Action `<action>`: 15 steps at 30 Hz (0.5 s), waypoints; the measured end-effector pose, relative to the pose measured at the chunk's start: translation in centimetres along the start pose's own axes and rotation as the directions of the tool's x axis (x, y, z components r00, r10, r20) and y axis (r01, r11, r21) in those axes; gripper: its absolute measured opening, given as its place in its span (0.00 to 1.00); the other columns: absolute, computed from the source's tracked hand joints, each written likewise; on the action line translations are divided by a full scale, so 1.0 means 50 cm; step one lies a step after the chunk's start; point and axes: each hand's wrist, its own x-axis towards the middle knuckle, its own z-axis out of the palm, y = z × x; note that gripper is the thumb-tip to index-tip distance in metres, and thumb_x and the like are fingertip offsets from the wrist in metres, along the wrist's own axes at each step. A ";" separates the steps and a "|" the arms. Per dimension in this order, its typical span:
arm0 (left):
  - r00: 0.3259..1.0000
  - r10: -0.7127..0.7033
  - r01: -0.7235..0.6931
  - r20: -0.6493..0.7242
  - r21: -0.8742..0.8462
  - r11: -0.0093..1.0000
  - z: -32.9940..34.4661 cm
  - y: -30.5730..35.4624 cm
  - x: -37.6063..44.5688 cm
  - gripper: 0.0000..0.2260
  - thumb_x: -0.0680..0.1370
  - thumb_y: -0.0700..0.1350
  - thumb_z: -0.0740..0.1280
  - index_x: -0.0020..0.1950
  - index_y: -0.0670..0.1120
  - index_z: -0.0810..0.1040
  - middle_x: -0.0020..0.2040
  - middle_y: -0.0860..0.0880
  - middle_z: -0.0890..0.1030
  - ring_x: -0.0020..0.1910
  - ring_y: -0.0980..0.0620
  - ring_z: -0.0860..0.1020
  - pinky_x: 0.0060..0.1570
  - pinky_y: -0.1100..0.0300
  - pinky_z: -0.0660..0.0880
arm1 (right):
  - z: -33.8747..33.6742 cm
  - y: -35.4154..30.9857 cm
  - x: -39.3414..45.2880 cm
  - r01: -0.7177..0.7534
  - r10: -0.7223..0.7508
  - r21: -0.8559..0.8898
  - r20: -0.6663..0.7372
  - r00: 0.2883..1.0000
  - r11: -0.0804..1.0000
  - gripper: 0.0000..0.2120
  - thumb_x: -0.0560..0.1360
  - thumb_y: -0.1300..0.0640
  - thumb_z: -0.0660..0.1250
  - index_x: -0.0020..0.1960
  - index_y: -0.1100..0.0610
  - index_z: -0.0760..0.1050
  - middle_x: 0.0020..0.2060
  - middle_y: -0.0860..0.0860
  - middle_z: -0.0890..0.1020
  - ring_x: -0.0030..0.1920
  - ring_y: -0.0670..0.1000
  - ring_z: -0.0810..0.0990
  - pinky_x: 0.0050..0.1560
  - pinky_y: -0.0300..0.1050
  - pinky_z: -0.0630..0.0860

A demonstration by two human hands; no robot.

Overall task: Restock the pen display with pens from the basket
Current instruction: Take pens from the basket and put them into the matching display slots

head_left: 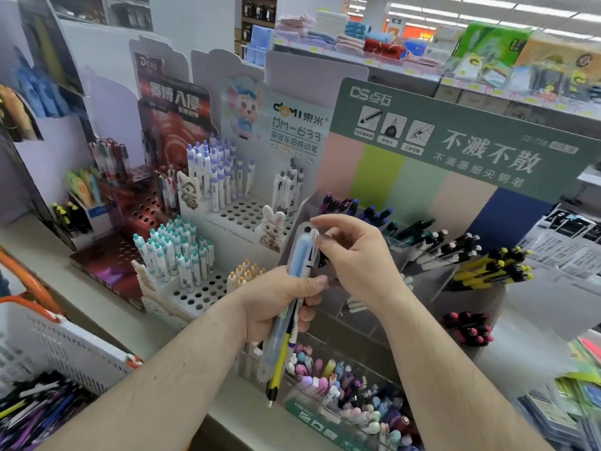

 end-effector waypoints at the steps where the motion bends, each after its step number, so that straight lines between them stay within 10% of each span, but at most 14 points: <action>1: 1.000 -0.009 0.009 0.006 0.000 1.000 0.005 0.002 0.002 0.07 0.72 0.47 0.71 0.37 0.46 0.77 0.31 0.49 0.71 0.27 0.53 0.70 0.29 0.60 0.70 | -0.006 0.000 -0.004 -0.008 0.009 -0.019 0.019 1.000 1.000 0.11 0.79 0.60 0.67 0.53 0.45 0.82 0.29 0.39 0.74 0.30 0.44 0.70 0.32 0.44 0.73; 8: 0.999 -0.033 0.034 0.037 -0.038 0.999 0.041 -0.002 0.016 0.11 0.75 0.49 0.71 0.43 0.44 0.73 0.32 0.49 0.73 0.26 0.53 0.70 0.28 0.61 0.70 | -0.051 0.009 -0.015 -0.004 0.005 -0.198 0.004 1.000 0.980 0.03 0.77 0.55 0.70 0.47 0.48 0.77 0.32 0.46 0.74 0.31 0.46 0.72 0.38 0.50 0.76; 15: 0.977 -0.096 0.057 -0.193 -0.197 0.979 0.066 -0.005 0.042 0.09 0.81 0.48 0.63 0.44 0.44 0.73 0.35 0.47 0.80 0.25 0.55 0.72 0.23 0.66 0.68 | -0.116 0.030 -0.035 -0.016 0.044 0.061 -0.494 0.868 0.998 0.06 0.73 0.61 0.73 0.42 0.51 0.79 0.32 0.54 0.79 0.33 0.56 0.76 0.38 0.57 0.79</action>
